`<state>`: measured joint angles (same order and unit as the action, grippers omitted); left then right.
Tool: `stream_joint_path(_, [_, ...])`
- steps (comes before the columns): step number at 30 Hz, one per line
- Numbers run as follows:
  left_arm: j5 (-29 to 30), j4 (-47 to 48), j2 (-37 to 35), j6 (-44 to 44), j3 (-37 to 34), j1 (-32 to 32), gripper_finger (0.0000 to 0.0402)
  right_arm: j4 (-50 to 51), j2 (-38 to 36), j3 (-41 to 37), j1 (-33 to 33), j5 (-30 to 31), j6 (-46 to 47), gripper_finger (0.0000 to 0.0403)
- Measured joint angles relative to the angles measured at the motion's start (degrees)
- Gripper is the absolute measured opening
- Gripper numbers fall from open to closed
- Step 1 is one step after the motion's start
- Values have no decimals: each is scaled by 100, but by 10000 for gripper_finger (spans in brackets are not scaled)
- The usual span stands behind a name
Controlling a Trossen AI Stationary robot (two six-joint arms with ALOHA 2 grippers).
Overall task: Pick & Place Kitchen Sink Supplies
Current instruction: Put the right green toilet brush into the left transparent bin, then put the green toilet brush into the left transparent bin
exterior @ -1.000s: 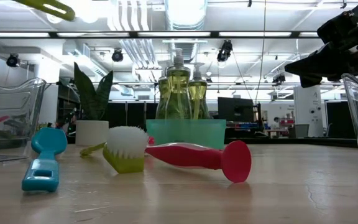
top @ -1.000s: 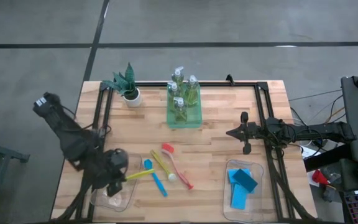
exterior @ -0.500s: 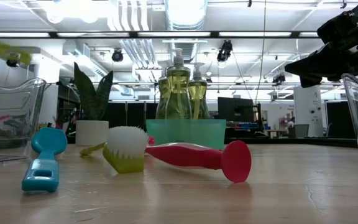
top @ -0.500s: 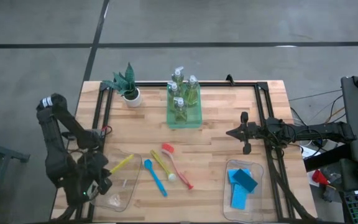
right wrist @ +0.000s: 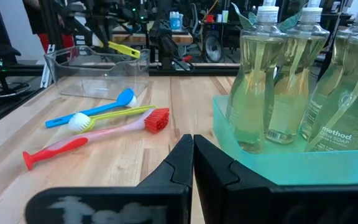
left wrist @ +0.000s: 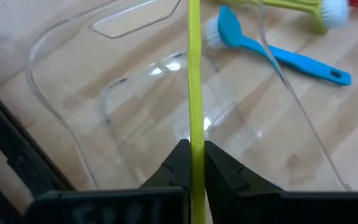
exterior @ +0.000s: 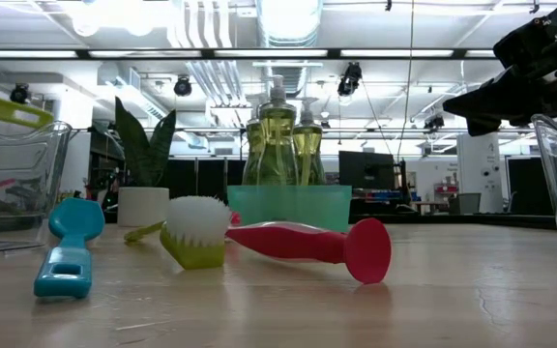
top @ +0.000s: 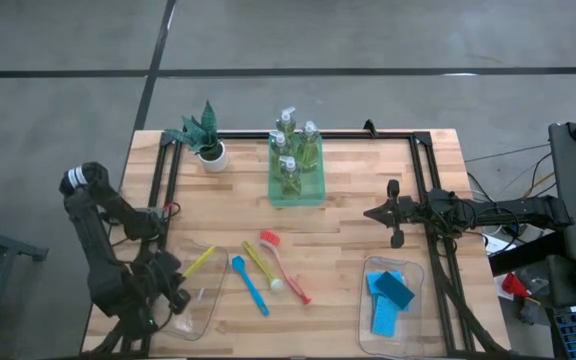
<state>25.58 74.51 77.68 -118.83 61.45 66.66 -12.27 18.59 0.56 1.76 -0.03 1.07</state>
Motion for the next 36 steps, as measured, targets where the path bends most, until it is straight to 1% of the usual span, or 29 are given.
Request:
stream_joint_path(4, [-130,-223,319,-137,-4,-39,18,0,0,0,-2,0,0,8])
stream_joint_path(10, [-418,-1008,631,-152,-9,-97,28,0,-2,0,-2,0,0,8])
stream_joint_path(11, [-500,-1034,680,-152,-9,-94,28,-1,-2,0,-2,0,0,8])
stream_joint_path(16, [-514,-1162,836,-161,-122,-133,21,0,-5,0,0,0,-1,8])
stream_joint_path(19, [-497,-1326,840,-150,-251,-137,23,-1,-4,0,-1,0,0,8])
stream_joint_path(22, [-496,-1581,840,-169,-420,-153,33,-2,-4,0,-2,0,1,8])
stream_joint_path(27, [-513,-2431,829,-17,-815,-172,47,0,-4,0,-1,0,0,8])
stream_joint_path(33, [-665,-2525,819,-126,-953,-185,46,-2,-4,0,-2,0,1,8])
stream_joint_path(36, [-821,-2522,657,-40,-953,-185,50,0,0,0,-1,0,0,8])
